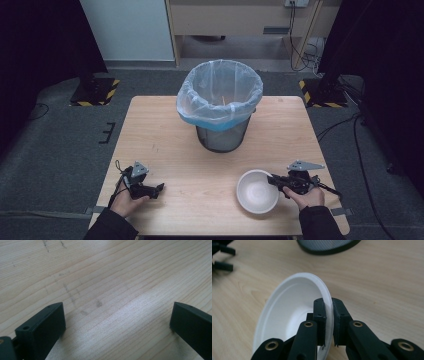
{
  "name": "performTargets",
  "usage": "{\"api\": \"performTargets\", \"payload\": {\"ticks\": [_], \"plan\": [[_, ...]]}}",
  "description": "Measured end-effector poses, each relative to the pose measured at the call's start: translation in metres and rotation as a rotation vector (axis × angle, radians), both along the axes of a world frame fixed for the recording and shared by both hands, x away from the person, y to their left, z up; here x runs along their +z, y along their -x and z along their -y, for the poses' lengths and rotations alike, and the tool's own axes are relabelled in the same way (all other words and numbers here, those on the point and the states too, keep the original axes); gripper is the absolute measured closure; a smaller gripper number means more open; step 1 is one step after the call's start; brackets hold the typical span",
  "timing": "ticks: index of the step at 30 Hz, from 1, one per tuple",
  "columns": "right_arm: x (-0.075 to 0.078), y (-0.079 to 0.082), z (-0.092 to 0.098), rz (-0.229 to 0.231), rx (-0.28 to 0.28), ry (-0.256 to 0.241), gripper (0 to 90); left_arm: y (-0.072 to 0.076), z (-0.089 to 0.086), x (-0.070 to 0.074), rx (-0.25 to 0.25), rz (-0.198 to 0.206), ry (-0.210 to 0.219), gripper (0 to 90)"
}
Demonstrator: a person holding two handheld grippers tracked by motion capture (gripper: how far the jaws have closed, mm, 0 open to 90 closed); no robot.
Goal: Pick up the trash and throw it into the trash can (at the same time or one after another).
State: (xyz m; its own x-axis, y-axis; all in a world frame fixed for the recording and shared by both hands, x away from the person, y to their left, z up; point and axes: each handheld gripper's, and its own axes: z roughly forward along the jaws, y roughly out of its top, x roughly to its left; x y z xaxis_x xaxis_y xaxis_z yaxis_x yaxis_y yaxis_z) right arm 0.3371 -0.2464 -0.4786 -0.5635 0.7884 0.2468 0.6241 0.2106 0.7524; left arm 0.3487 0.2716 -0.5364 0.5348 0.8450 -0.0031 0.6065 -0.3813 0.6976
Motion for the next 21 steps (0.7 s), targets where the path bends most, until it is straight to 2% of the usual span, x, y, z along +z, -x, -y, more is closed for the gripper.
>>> {"api": "performTargets", "payload": {"ticks": [4, 12, 16, 21], "plan": [[0.006, -0.001, 0.007, 0.046, -0.044, -0.013, 83.7, 0.000, 0.000, 0.000, 0.000, 0.000, 0.000, 0.0], [0.016, -0.002, 0.014, 0.108, -0.094, -0.044, 83.7, 0.000, 0.000, 0.000, 0.000, 0.000, 0.000, 0.0], [0.025, -0.002, 0.020, 0.160, -0.133, -0.078, 83.7, 0.000, 0.000, 0.000, 0.000, 0.000, 0.000, 0.0], [0.038, 0.000, 0.029, 0.245, -0.207, -0.155, 83.8, 0.000, 0.000, 0.000, 0.000, 0.000, 0.000, 0.0]]}}
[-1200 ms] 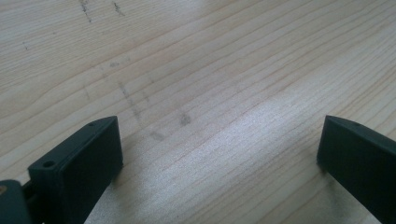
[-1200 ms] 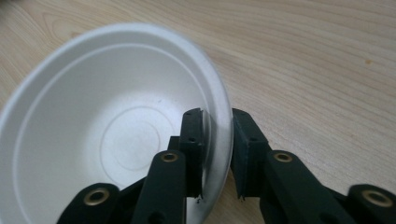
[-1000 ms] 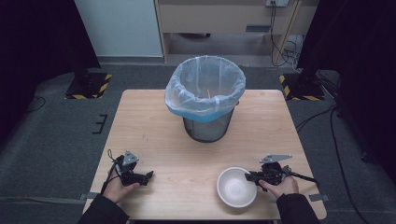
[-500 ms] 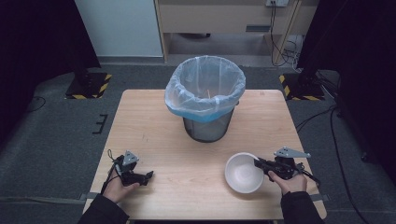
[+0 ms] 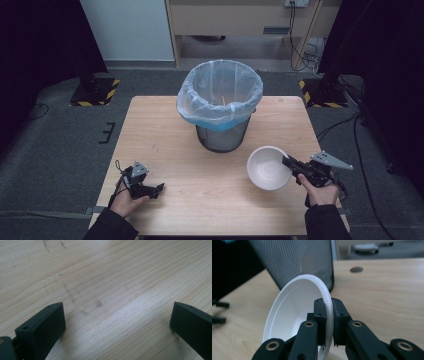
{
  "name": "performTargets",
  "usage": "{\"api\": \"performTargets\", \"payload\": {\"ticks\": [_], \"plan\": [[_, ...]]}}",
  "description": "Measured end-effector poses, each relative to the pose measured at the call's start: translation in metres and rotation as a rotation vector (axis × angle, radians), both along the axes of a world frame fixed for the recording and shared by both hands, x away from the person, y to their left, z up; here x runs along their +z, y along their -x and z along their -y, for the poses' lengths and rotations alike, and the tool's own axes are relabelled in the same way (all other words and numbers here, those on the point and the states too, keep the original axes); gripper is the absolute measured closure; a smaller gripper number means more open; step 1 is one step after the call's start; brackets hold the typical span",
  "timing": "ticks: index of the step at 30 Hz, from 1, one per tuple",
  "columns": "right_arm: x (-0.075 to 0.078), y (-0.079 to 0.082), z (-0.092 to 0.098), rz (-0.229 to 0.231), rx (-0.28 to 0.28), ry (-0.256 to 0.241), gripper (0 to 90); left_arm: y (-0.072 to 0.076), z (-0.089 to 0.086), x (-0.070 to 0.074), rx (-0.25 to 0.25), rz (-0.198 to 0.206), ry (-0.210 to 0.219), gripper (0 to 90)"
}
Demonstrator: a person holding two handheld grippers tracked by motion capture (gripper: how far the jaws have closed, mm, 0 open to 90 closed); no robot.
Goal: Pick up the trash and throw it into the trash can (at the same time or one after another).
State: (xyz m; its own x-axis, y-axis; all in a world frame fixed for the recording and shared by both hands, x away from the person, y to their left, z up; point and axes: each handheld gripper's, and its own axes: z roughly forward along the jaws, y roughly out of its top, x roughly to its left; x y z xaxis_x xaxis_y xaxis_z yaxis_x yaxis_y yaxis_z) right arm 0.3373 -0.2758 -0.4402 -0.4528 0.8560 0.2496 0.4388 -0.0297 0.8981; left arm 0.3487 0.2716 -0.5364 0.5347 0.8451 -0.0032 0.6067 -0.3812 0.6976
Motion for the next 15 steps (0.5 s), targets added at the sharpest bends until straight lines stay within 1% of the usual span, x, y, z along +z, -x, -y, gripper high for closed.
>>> {"api": "performTargets", "payload": {"ticks": [5, 8, 11, 15], "plan": [[0.011, 0.003, 0.011, 0.088, -0.085, -0.074, 83.7, 0.000, 0.000, 0.000, 0.000, 0.000, 0.000, 0.0], [0.018, 0.003, 0.018, 0.134, -0.124, -0.107, 83.8, 0.000, 0.000, 0.000, 0.000, 0.000, 0.000, 0.0], [0.024, 0.003, 0.022, 0.168, -0.145, -0.141, 83.8, 0.000, 0.000, 0.000, 0.000, 0.000, 0.000, 0.0], [0.030, 0.002, 0.026, 0.189, -0.163, -0.160, 83.7, 0.000, 0.000, 0.000, 0.000, 0.000, 0.000, 0.0]]}}
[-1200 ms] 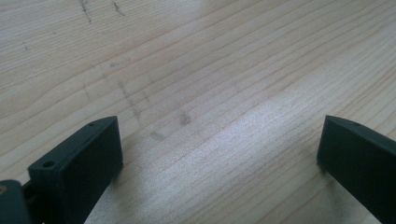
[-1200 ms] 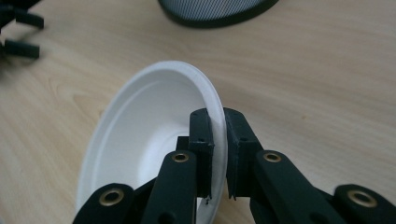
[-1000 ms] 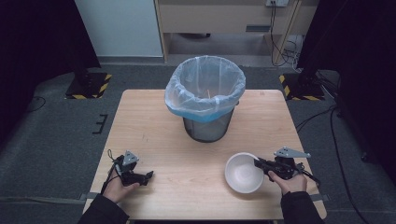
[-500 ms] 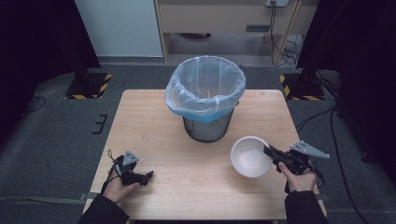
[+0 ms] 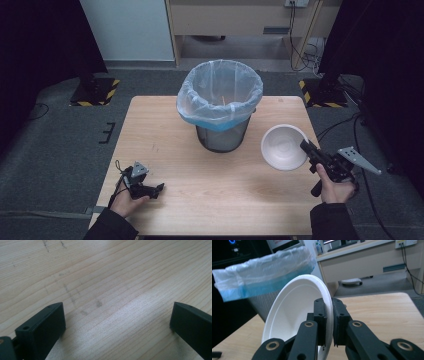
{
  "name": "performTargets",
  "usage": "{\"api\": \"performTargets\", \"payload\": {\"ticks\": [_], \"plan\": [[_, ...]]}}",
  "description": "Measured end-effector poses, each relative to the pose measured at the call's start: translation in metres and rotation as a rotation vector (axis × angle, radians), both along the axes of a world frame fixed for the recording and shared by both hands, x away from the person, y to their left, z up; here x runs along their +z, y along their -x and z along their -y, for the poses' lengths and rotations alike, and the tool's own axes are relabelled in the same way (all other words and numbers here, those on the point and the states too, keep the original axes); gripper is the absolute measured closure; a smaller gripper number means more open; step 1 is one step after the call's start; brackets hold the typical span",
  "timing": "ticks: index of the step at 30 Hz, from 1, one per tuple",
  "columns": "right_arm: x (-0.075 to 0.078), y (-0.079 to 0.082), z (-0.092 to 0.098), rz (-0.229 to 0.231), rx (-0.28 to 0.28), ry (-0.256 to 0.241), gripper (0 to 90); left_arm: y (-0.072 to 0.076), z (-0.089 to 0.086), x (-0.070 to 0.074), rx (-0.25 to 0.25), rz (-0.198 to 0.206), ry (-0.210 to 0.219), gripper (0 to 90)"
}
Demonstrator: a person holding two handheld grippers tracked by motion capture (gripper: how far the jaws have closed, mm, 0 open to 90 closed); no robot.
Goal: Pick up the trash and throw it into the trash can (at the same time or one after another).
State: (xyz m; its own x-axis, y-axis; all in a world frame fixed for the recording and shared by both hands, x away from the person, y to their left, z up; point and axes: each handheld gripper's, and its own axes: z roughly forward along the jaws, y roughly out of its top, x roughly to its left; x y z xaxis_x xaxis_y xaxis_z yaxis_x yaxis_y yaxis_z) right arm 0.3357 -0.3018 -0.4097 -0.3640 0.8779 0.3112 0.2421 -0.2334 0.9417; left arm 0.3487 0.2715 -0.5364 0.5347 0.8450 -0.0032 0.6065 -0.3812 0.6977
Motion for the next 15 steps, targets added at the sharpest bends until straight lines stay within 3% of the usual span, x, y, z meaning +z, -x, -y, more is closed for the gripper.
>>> {"api": "performTargets", "payload": {"ticks": [15], "plan": [[0.057, -0.014, 0.004, 0.163, -0.055, -0.093, 83.9, 0.000, 0.000, 0.000, 0.000, 0.000, 0.000, 0.0]]}}
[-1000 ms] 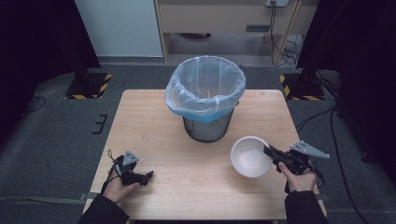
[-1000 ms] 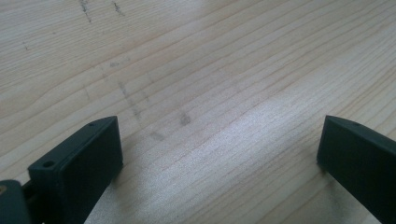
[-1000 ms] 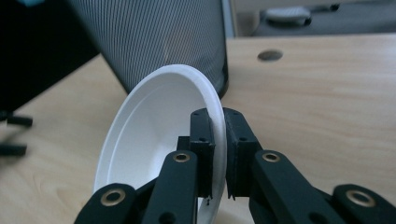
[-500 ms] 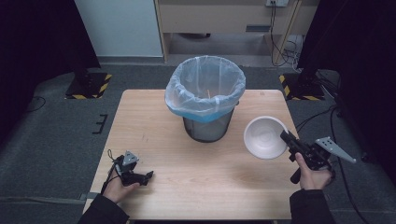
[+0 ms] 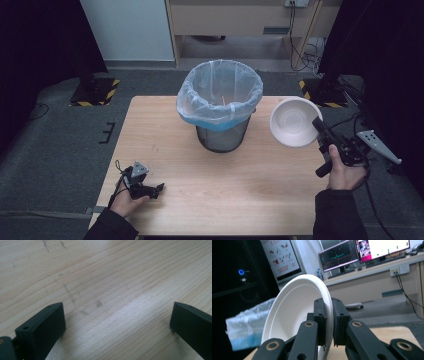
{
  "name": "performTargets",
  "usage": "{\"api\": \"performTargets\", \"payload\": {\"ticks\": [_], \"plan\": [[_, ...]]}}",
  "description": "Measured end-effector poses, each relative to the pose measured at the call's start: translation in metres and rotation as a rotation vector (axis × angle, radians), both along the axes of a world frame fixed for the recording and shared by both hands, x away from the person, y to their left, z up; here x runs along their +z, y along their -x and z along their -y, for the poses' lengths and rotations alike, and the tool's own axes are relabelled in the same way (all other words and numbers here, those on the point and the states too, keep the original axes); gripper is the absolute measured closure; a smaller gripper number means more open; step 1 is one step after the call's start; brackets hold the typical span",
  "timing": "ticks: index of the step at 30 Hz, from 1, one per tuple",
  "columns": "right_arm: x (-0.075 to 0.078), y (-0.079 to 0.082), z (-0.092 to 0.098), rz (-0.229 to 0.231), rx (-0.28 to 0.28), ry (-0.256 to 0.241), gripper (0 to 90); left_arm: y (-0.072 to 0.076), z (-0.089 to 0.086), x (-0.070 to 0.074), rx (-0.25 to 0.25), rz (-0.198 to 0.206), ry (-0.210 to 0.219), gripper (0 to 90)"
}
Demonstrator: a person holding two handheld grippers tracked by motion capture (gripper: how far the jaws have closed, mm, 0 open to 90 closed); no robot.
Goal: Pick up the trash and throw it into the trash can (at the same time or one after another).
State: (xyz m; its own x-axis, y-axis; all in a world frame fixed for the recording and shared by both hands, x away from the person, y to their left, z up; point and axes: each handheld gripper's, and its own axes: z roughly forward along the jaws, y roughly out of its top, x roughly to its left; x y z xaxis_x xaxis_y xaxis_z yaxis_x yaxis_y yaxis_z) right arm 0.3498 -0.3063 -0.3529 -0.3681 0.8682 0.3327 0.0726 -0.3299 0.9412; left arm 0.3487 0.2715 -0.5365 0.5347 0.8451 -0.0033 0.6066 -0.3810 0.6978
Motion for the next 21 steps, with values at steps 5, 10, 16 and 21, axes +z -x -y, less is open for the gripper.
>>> {"api": "performTargets", "payload": {"ticks": [5, 10, 16, 21], "plan": [[0.014, -0.006, -0.005, 0.033, -0.009, -0.012, 83.8, 0.000, 0.000, 0.000, 0.000, 0.000, 0.000, 0.0], [0.027, -0.014, -0.013, 0.058, -0.015, -0.022, 83.8, 0.000, 0.000, 0.000, 0.000, 0.000, 0.000, 0.0], [0.049, -0.023, -0.019, 0.092, -0.016, -0.020, 83.8, 0.000, 0.000, 0.000, 0.000, 0.000, 0.000, 0.0], [0.070, -0.030, -0.027, 0.124, -0.012, -0.014, 83.9, 0.000, 0.000, 0.000, 0.000, 0.000, 0.000, 0.0]]}}
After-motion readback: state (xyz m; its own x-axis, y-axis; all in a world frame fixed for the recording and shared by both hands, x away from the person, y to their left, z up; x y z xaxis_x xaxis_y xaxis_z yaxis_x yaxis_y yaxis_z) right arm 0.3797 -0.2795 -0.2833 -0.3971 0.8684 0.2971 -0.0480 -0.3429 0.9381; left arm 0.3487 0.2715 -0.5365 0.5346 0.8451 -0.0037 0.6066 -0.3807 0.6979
